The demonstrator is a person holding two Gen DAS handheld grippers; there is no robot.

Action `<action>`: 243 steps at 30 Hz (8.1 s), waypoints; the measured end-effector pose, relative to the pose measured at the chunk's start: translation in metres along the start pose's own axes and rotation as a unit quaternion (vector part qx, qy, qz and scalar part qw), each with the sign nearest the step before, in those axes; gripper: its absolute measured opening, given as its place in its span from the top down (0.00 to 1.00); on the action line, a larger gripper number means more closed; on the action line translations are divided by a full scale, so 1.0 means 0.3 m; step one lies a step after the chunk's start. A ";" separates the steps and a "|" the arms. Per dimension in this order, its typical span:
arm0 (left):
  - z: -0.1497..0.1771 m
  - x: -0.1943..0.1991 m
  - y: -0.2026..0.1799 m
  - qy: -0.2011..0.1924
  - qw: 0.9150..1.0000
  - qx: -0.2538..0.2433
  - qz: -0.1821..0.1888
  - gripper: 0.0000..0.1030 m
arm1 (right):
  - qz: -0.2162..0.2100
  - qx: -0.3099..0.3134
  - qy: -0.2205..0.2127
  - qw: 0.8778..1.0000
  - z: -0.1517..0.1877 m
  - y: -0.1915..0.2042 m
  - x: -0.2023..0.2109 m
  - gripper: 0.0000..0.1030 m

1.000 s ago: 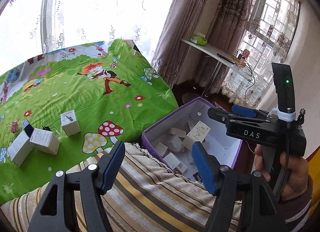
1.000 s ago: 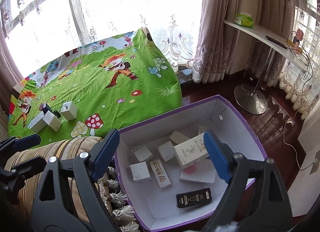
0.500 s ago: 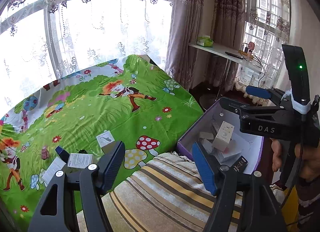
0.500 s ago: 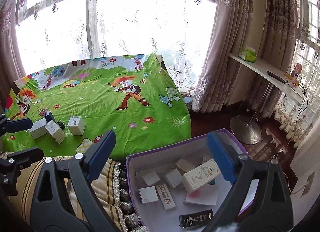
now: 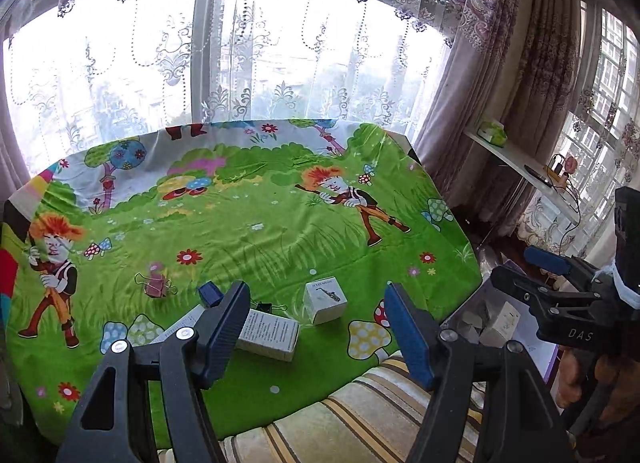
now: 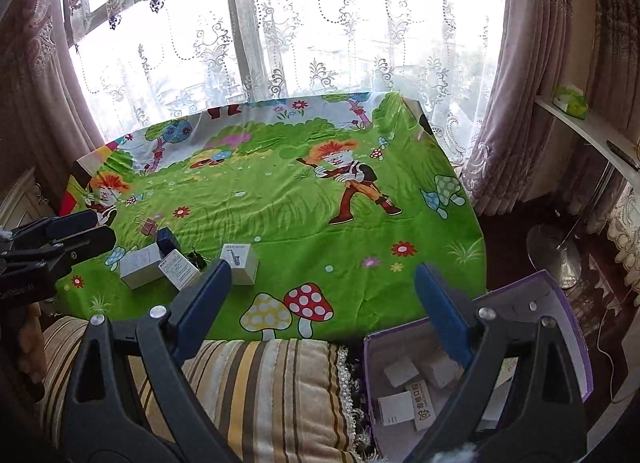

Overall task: Organize rigid objects
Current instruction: 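Move both open tools back over the remaining boxes on the bed, then grasp the white blue-capped box with the left tool while the right tool grasps the JIYIN MUSIC box, then carry both boxes into the purple storage box and open both tools, then move both open tools back over the remaining items on the bed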

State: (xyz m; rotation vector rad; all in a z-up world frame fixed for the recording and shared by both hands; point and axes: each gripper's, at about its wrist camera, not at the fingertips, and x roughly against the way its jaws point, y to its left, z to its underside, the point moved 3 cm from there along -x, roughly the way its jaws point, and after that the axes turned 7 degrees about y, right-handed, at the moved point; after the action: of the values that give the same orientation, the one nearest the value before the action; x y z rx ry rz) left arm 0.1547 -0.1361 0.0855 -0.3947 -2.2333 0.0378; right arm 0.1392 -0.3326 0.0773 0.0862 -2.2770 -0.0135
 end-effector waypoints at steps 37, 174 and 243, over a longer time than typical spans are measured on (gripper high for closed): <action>0.176 -0.353 0.463 0.138 0.987 0.070 -0.043 0.32 | 0.000 0.066 0.146 0.987 -0.012 0.303 -0.559 0.09; 0.232 -0.159 -0.668 0.122 0.966 -0.130 0.189 0.44 | 0.127 -0.107 0.018 0.986 0.167 -0.426 0.113 0.30; -0.143 -0.145 0.588 -0.096 0.988 0.110 -0.051 0.18 | -0.081 0.135 0.140 0.978 0.030 0.566 -0.479 0.16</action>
State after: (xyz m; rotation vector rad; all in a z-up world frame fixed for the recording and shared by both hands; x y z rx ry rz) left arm 0.2603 0.0140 0.0521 -0.1619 -2.4057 0.2757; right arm 0.2157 -0.1538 -0.0311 0.3914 -1.9723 0.2108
